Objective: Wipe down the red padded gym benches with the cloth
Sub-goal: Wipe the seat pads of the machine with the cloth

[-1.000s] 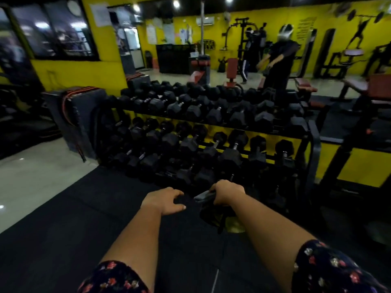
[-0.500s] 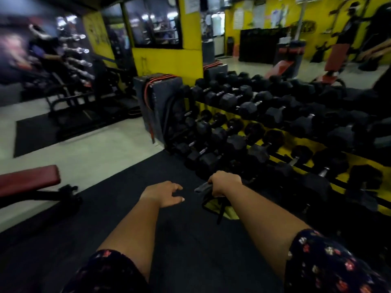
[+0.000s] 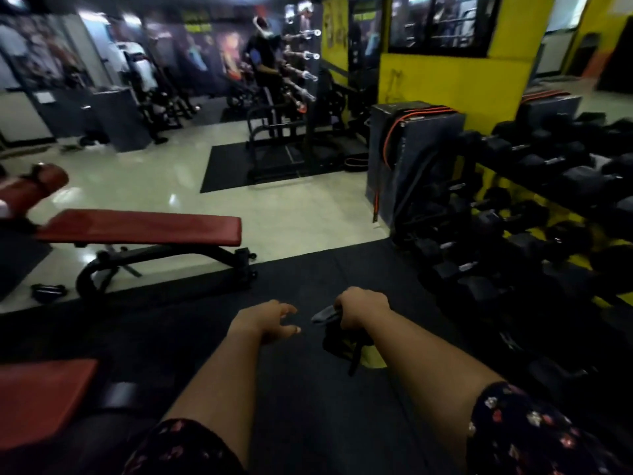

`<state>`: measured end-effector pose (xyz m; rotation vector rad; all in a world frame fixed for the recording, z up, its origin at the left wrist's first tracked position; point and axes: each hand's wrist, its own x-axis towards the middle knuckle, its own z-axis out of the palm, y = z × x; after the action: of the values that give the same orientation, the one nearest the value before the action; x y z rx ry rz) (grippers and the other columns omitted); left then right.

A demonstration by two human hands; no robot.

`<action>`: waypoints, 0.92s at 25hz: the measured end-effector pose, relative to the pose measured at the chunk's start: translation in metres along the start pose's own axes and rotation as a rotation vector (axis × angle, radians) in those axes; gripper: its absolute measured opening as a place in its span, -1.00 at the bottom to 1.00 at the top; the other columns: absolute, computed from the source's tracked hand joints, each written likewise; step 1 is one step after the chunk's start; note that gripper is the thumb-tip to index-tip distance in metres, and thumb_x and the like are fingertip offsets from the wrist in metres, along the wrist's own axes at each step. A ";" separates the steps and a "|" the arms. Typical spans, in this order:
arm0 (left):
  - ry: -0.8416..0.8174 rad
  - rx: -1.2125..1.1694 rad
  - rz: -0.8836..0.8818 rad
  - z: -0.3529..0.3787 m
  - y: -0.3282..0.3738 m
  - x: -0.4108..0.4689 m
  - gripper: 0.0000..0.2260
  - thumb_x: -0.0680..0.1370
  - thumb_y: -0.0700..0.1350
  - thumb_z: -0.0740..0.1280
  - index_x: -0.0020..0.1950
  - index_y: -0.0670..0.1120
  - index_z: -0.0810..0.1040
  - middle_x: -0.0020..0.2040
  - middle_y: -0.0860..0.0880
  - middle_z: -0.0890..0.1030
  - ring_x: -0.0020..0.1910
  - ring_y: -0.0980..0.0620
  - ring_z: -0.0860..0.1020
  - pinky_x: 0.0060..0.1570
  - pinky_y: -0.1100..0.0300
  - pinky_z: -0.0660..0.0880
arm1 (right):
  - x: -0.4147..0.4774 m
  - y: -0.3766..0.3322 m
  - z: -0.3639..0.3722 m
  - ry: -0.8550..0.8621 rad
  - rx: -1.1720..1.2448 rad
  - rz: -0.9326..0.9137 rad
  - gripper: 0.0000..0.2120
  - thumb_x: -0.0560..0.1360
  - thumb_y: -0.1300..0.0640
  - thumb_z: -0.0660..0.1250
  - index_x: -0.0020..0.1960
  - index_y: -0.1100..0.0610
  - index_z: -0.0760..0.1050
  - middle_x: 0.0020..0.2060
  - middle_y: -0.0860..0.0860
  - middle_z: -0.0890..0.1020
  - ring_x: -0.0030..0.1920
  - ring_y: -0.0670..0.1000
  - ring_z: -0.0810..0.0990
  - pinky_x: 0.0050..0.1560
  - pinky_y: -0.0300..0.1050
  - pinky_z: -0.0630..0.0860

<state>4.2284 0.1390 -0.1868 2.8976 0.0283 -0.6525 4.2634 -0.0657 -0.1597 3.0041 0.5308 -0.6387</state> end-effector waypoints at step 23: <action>0.198 -0.236 -0.693 -0.062 -0.354 -0.045 -0.44 0.55 0.24 0.28 0.51 0.12 0.32 0.36 -0.02 0.46 0.33 -0.04 0.45 0.29 0.01 0.42 | 0.246 -0.389 -0.109 0.043 -0.301 -0.845 -0.73 0.44 0.05 0.30 0.13 -0.03 0.57 0.04 -0.01 0.59 -0.01 0.12 0.59 -0.15 -0.04 0.53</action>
<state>4.1945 0.4988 -0.1703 2.6669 1.0865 -0.4020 4.3873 0.3900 -0.1400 2.4186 1.7429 -0.4374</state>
